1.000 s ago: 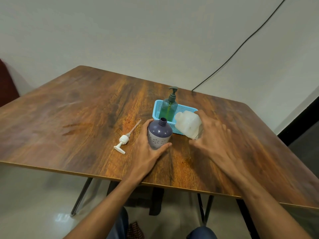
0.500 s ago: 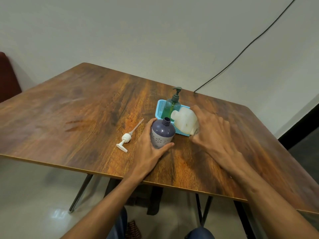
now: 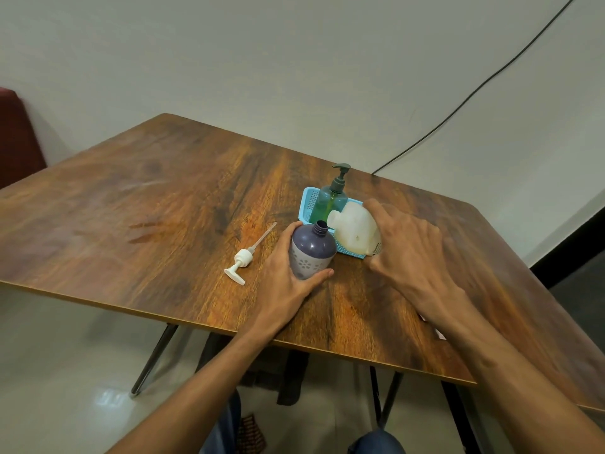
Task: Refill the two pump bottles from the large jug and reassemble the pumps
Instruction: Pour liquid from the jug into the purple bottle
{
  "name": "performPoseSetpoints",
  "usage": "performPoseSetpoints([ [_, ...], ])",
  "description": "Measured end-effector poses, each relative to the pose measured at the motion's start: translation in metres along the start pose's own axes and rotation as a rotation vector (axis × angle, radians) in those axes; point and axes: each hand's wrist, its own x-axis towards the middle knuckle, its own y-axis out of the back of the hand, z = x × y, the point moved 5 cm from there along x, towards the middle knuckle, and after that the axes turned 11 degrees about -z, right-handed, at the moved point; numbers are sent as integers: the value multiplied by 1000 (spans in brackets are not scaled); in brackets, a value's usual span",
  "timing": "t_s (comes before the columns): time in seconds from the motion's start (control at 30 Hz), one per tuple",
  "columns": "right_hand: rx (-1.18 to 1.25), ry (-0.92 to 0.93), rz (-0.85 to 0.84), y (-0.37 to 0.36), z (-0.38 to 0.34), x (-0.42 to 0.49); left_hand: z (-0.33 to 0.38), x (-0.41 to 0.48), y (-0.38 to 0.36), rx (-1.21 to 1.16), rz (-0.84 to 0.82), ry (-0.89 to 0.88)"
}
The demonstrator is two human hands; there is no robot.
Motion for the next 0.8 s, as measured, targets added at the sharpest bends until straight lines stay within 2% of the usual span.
performPoseSetpoints([
  [0.8,-68,19,-5,11,-3,2,3,-1,1,-2,9,4],
])
